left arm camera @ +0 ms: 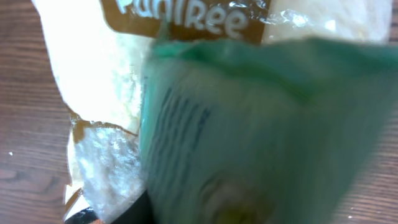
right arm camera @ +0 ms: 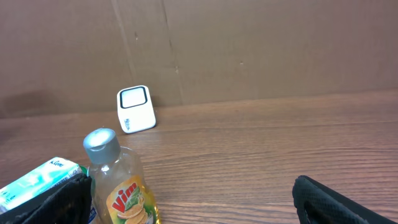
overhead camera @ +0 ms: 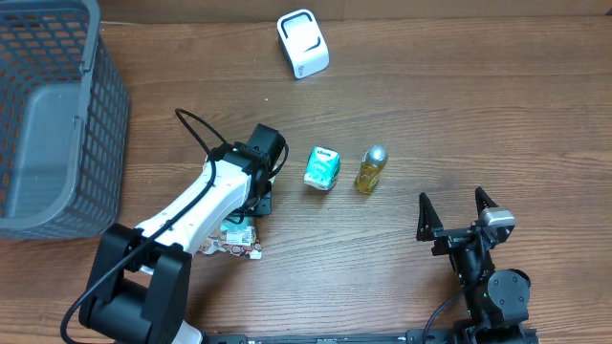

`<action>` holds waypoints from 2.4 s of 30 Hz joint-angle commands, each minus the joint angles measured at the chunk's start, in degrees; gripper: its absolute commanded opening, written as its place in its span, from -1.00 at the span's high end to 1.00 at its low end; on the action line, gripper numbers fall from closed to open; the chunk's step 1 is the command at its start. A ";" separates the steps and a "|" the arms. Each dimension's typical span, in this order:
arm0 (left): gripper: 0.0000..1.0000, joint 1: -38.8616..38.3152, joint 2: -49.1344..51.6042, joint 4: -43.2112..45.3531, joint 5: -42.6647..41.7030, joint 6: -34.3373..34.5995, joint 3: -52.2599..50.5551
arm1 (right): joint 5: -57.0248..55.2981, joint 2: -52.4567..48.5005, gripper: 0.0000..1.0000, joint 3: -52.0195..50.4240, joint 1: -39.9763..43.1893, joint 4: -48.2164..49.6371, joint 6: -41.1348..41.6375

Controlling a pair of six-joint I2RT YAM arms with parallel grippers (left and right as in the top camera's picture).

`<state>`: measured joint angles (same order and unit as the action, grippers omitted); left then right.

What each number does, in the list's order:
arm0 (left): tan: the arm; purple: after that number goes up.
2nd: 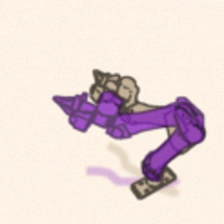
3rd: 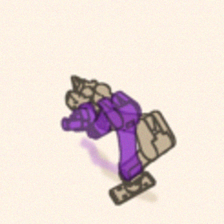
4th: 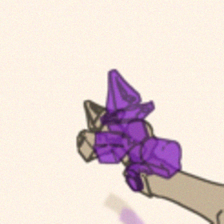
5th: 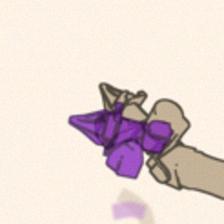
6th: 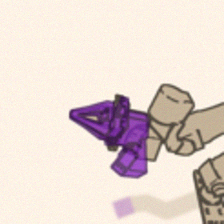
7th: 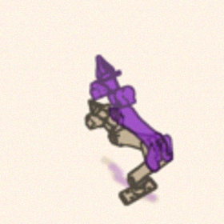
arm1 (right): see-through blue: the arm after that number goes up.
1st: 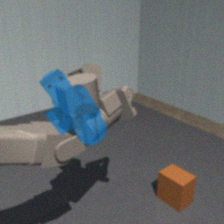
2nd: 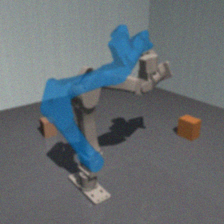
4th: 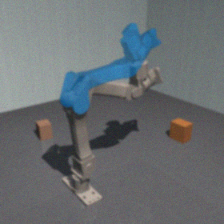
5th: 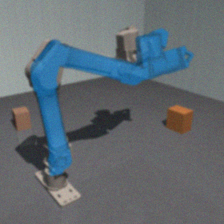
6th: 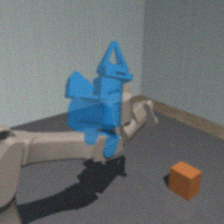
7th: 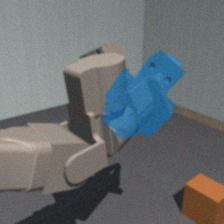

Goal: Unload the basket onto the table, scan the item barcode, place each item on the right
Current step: 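Carry the snack bag out and lower it left of the Kleenex pack, then open the left gripper and raise it beside the basket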

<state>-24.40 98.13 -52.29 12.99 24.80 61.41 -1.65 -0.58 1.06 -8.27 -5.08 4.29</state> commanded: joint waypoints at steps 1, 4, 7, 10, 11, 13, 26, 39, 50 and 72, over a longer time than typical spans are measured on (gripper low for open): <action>-0.28 -0.37 0.87 0.39 -0.85 0.50 -0.31 | 0.28 0.42 -1.00 -0.61 0.15 0.39 -0.26; -0.65 -0.37 0.85 0.28 -2.34 0.48 0.09 | 0.28 0.42 -1.00 -0.61 0.15 0.39 -0.28; -0.71 -0.33 0.72 -0.46 -4.13 0.48 1.51 | 0.28 0.42 -1.00 -0.61 0.15 0.39 -0.26; -0.72 -0.33 0.70 -2.71 -5.20 0.22 4.96 | 0.28 0.42 -1.00 -0.61 0.15 0.39 -0.26; -0.72 -0.33 0.70 -3.54 -5.20 -0.07 6.05 | 0.28 0.42 -1.00 -0.61 0.15 0.39 -0.26; -0.72 -0.31 0.70 -5.66 -5.11 -1.16 8.76 | 0.28 0.42 -1.00 -0.61 0.15 0.39 -0.26; -0.74 6.47 -4.44 -14.99 -4.26 -2.12 26.58 | 0.28 0.42 -1.00 -0.61 0.15 0.39 -0.26; -0.99 23.26 -10.29 -14.56 1.16 -4.72 30.36 | 0.28 0.42 -1.00 -0.61 0.15 0.39 -0.26; -0.99 27.10 -10.29 -14.82 1.01 -4.70 30.34 | 0.28 0.42 -1.00 -0.61 0.15 0.39 -0.26; -0.99 27.02 -10.29 -14.80 0.94 -4.68 30.34 | 0.28 0.42 -1.00 -0.61 0.15 0.39 -0.26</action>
<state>2.50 88.09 -66.96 13.15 20.82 91.22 -1.63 -0.58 1.06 -8.29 -5.08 4.27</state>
